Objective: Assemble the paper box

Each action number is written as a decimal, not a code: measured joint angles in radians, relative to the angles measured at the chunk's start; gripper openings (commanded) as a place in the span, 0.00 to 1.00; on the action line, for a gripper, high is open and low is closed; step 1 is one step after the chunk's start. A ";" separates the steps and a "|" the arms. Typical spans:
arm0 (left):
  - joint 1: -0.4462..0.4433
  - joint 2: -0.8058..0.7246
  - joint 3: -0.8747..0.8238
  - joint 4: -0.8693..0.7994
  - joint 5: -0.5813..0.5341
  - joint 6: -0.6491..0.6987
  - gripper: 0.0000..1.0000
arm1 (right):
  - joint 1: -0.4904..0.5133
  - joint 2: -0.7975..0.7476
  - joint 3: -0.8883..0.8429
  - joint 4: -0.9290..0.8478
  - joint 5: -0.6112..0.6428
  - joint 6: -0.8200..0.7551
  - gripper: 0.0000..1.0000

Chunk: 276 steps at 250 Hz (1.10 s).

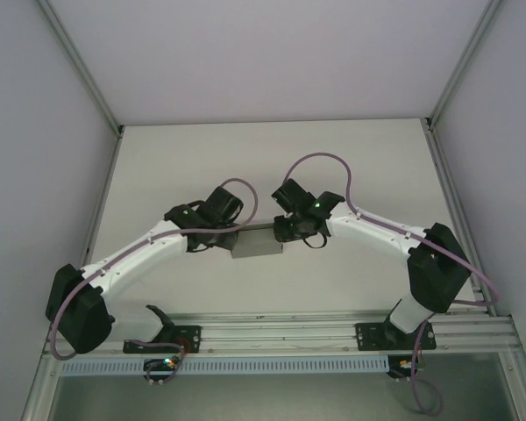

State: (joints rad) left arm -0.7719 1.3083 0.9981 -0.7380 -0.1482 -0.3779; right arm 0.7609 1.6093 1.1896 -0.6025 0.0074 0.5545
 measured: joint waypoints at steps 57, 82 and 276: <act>0.035 0.001 0.002 -0.003 0.076 -0.011 0.00 | 0.000 0.000 -0.006 0.030 -0.004 0.023 0.18; 0.069 0.001 0.005 -0.003 0.135 -0.011 0.00 | 0.000 0.008 -0.003 0.039 -0.011 0.026 0.13; 0.212 0.053 0.088 -0.129 0.399 -0.020 0.00 | 0.001 0.023 0.008 0.055 -0.011 0.022 0.04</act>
State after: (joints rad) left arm -0.5602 1.3609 1.0859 -0.8673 0.2504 -0.3977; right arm 0.7620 1.6321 1.1976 -0.5480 -0.0036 0.5762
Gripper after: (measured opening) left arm 0.046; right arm 0.046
